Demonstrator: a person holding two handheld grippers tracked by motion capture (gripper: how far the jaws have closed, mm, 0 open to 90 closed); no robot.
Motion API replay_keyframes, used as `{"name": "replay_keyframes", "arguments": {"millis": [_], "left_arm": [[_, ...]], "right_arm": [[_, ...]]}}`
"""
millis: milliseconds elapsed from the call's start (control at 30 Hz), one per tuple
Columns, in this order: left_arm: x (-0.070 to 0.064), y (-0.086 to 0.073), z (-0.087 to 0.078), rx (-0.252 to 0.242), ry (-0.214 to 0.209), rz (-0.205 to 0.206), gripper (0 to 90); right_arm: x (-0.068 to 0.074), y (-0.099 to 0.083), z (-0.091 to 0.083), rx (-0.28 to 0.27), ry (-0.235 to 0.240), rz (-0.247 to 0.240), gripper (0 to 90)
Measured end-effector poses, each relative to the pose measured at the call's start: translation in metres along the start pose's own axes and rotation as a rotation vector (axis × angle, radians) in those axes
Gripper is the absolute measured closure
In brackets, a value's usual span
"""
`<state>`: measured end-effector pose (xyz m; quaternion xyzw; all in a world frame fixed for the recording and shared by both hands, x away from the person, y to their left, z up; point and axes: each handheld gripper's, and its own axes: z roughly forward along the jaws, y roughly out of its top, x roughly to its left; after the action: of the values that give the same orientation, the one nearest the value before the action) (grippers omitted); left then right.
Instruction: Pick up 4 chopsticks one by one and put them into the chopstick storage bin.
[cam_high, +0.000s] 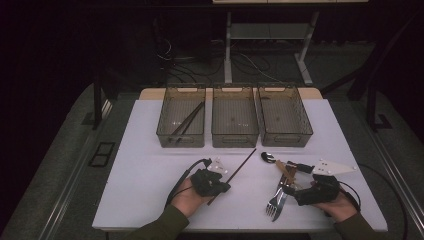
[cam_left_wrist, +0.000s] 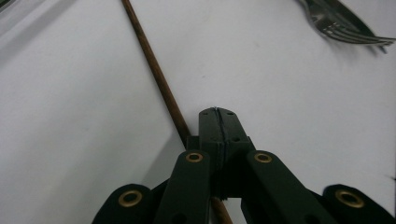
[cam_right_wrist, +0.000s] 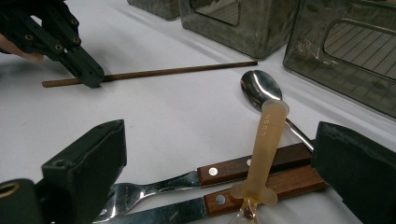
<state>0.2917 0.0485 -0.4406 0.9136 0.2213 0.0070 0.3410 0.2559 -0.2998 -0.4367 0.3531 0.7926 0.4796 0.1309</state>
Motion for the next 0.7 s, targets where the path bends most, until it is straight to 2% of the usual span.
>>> {"name": "replay_keyframes", "arguments": {"millis": [167,200,233,300,433,567,700], "left_arm": [[0.001,0.0,-0.003,-0.029,-0.013,-0.016,89.6],[0.002,0.001,-0.005,-0.027,-0.012,-0.002,89.6],[0.001,0.001,-0.006,-0.048,-0.009,-0.014,89.6],[0.003,0.001,-0.01,-0.061,0.007,-0.014,89.4],[0.006,0.001,-0.011,-0.08,0.039,-0.035,82.4],[0.009,0.001,-0.007,-0.071,0.083,-0.045,74.9],[0.011,0.001,-0.001,-0.066,0.094,-0.059,73.1]], "right_arm": [[0.0,0.0,0.0,0.0,0.001,-0.002,3.6],[0.0,0.0,0.0,0.0,0.001,-0.002,3.6],[0.0,0.0,0.0,0.0,0.001,-0.001,3.6],[0.0,0.0,0.0,-0.001,0.001,-0.001,3.6],[0.0,0.0,0.0,0.001,0.002,-0.003,3.6],[0.0,0.0,0.001,0.002,0.001,-0.003,3.6],[0.0,0.0,0.001,0.002,0.001,-0.002,3.6]]}}
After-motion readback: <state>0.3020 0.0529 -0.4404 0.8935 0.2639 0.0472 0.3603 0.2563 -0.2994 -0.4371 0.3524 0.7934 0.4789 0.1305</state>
